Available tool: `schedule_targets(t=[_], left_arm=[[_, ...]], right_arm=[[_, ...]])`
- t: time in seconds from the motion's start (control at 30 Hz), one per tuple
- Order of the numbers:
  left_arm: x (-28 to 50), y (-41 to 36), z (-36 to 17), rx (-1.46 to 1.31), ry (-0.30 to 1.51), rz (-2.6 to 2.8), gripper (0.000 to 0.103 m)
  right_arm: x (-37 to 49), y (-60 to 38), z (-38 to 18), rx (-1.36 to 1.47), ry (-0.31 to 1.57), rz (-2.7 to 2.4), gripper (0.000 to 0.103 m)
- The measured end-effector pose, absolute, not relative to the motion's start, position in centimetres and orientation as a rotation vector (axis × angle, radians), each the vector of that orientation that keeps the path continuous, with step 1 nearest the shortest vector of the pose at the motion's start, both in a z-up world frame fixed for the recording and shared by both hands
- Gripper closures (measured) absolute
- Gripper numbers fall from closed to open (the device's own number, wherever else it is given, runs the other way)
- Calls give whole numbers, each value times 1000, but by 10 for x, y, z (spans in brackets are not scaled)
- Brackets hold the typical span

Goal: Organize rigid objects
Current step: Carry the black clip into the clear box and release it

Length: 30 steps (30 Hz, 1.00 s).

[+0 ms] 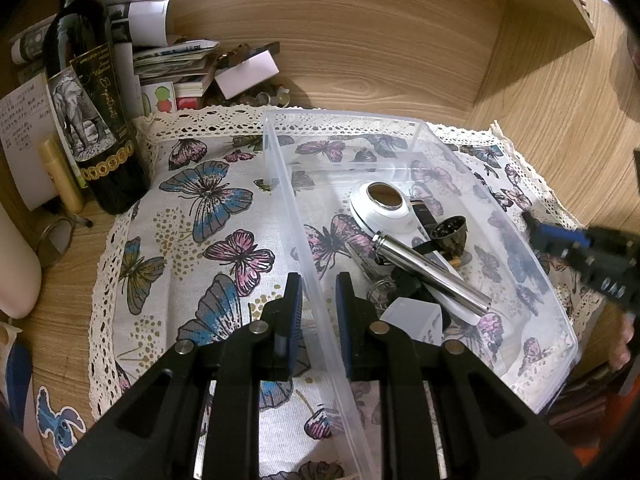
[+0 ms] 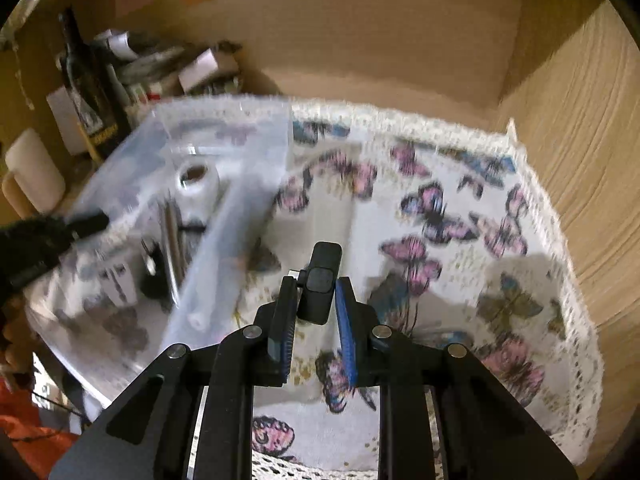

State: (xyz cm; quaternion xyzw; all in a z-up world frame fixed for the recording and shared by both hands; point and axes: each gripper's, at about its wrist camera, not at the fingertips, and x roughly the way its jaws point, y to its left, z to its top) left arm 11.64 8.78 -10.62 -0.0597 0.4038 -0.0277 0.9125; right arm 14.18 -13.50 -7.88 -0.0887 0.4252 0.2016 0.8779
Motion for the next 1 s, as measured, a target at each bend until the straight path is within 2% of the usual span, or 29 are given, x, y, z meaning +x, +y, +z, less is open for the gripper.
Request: schedule_targets(t=[0.4, 1.0], left_arm=[[115, 87, -107, -121, 832, -57, 87], [114, 86, -107, -115, 834, -56, 87]], right_arm=[[138, -97, -30, -215, 730, 551, 85], [148, -55, -73, -299, 883, 650, 85]])
